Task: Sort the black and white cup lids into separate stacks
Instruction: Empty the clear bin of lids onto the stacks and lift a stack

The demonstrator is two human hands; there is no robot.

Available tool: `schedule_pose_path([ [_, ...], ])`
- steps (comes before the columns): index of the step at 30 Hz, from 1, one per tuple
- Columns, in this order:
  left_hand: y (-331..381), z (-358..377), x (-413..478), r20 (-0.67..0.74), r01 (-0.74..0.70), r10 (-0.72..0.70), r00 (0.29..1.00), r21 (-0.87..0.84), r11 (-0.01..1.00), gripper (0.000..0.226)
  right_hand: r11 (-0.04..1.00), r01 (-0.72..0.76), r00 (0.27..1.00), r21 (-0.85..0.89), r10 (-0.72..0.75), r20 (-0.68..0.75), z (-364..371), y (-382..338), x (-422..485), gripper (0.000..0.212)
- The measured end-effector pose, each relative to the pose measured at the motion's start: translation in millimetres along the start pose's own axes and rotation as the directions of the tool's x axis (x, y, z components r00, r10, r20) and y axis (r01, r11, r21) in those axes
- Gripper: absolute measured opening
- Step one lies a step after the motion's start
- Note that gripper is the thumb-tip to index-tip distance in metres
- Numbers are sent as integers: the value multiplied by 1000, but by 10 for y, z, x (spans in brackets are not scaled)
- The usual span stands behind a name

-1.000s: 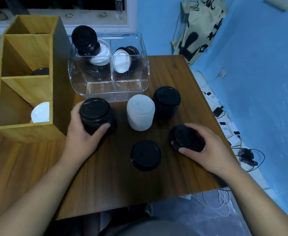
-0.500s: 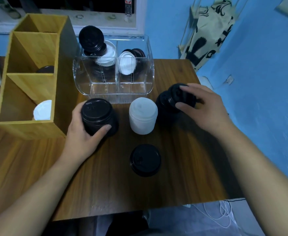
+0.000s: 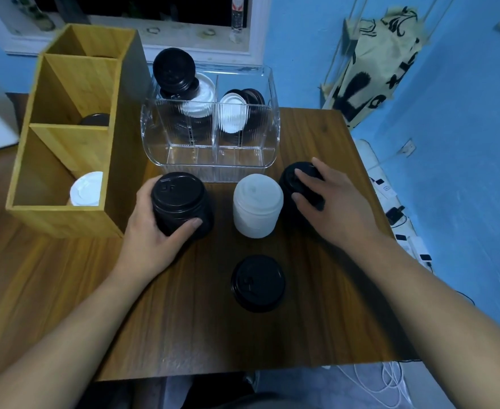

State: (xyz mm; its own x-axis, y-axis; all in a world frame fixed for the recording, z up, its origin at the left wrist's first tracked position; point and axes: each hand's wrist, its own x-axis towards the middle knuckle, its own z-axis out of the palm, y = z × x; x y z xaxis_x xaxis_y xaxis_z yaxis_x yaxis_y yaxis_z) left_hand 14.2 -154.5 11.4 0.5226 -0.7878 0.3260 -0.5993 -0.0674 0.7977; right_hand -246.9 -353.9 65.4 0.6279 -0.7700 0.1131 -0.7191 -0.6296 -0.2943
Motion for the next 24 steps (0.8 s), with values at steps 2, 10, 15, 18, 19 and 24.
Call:
schedule_pose_path([
  [2,-4,-3,-3,8,1,-1,1000,-7,1000,87,998,36,999,-56,-36,-6,45,34,-15,58],
  [10,-3,5,8,10,14,-14,1000,-8,1000,88,972,144,969,188,-100,-226,98,-156,-786,58],
  [15,-21,-4,12,1,5,-5,1000,2,1000,89,986,128,981,103,-141,135,566,-613,-1271,88],
  [18,-6,1,7,-2,0,0,1000,4,1000,87,981,174,975,86,-184,127,602,-566,-1213,73],
  [19,-1,-1,7,-2,3,-3,1000,4,1000,86,981,165,976,105,-177,123,567,-500,-1183,70],
  [24,16,2,2,3,14,-14,1000,8,1000,87,930,110,987,351,-143,69,256,-110,-1076,65],
])
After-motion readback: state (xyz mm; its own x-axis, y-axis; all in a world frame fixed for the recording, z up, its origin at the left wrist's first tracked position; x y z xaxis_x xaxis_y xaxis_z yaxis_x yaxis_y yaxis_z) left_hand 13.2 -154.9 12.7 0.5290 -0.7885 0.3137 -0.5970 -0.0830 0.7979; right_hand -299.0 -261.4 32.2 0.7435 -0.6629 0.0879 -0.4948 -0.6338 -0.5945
